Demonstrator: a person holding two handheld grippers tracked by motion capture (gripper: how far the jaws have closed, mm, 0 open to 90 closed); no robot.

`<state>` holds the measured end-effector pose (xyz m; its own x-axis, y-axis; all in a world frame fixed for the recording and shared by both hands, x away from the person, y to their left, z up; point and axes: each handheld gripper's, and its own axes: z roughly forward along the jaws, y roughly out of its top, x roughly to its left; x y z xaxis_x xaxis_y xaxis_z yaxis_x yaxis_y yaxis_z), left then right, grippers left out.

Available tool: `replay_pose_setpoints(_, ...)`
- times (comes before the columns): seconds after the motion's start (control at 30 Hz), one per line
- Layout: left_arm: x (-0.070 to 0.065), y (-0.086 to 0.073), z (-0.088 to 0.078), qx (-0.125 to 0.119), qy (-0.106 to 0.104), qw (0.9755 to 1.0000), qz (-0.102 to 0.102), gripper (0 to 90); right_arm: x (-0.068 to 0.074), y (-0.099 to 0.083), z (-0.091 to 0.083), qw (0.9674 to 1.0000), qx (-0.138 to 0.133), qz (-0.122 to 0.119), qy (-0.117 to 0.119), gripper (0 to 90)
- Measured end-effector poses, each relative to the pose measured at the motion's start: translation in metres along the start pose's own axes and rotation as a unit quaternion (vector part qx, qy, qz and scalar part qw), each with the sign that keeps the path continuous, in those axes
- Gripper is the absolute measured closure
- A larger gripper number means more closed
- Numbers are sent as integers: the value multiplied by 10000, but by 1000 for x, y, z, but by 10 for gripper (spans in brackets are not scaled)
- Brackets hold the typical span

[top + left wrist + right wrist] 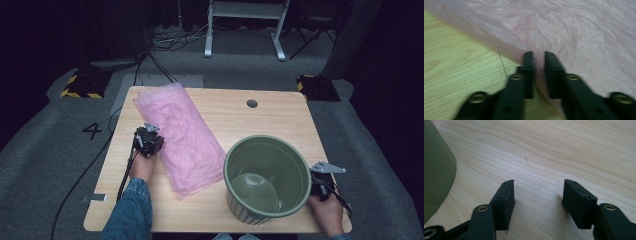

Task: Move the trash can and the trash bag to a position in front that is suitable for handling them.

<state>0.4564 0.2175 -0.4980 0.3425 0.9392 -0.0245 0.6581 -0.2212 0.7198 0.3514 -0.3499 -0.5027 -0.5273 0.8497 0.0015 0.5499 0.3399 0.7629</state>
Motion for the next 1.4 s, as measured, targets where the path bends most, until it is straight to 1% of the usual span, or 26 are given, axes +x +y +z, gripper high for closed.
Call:
replay_pose_setpoints(0.03,2,-1,0,-33,-47,9999,-115,891,0,0,0,10000,4,-9,14,447)
replay_pose_setpoints(0.07,4,-2,0,-80,-195,9996,-207,894,0,0,-1,10000,14,-10,34,472)
replay_pose_setpoints(0.13,6,-2,-1,-73,-326,9990,-283,899,0,1,-3,9999,102,-53,75,524)
replay_pose_setpoints(0.17,7,-3,-1,-65,-394,9987,-313,900,1,2,-4,9998,143,-99,95,527)
replay_pose_setpoints(0.2,7,-4,-2,-103,-439,9985,-295,900,2,2,-5,9997,162,-128,98,527)
replay_pose_setpoints(0.23,7,-4,-4,-189,-508,9981,-297,900,3,2,-6,9997,144,-146,144,527)
replay_pose_setpoints(0.27,7,-6,-8,-381,-655,9966,-333,900,4,2,-7,9996,128,-156,174,526)
replay_pose_setpoints(0.3,7,-6,-12,-482,-751,9954,-348,900,5,2,-9,9996,122,-188,189,519)
replay_pose_setpoints(0.33,6,-6,-17,-613,-875,9936,-374,900,6,2,-10,9995,121,-199,220,516)
replay_pose_setpoints(0.37,5,-5,-21,-761,-1043,9910,-361,900,7,1,-12,9994,126,-195,256,513)
replay_pose_setpoints(0.4,3,-4,-26,-853,-1129,9894,-337,900,8,0,-14,9993,136,-168,308,512)
replay_pose_setpoints(0.43,2,-2,-31,-880,-1216,9882,-318,900,9,-2,-16,9992,139,-160,339,510)
replay_pose_setpoints(0.47,0,0,-36,-909,-1346,9862,-332,900,11,-3,-19,9991,166,-179,340,510)
replay_pose_setpoints(0.6,-8,7,-58,-1231,-1598,9791,-259,900,21,-10,-30,9987,180,-246,403,510)
replay_pose_setpoints(0.67,-9,10,-67,-1374,-1694,9755,-281,900,27,-13,-33,9983,214,-328,443,503)
replay_pose_setpoints(0.7,-9,11,-71,-1472,-1736,9732,-326,900,29,-14,-33,9981,235,-319,482,500)
replay_pose_setpoints(0.77,-7,14,-78,-1574,-1779,9707,-366,900,34,-15,-35,9976,249,-272,588,496)
replay_pose_setpoints(0.83,-6,17,-85,-1692,-1795,9684,-361,900,40,-16,-37,9972,240,-304,640,495)
replay_pose_setpoints(1.0,-8,28,-101,-1822,-1738,9675,-234,900,59,-16,-37,9950,274,-540,794,484)
replay_pose_setpoints(1.03,-9,30,-103,-1849,-1729,9672,-210,900,62,-15,-35,9947,283,-596,784,490)
replay_pose_setpoints(1.1,-11,37,-108,-1881,-1728,9667,-167,900,67,-14,-32,9944,342,-767,647,489)
replay_pose_setpoints(1.13,-13,42,-110,-1883,-1714,9670,-103,899,68,-13,-31,9943,355,-791,614,489)
replay_pose_setpoints(1.17,-14,46,-113,-1874,-1690,9676,-7,900,68,-12,-29,9945,385,-772,591,488)
replay_pose_setpoints(1.27,-18,54,-119,-1888,-1632,9683,147,899,68,-9,-23,9950,402,-692,590,481)
replay_pose_setpoints(1.3,-19,55,-122,-1910,-1620,9679,185,899,70,-7,-21,9952,404,-683,578,482)
replay_pose_setpoints(1.4,-20,54,-130,-1969,-1658,9662,150,899,75,0,-15,9950,462,-678,564,487)
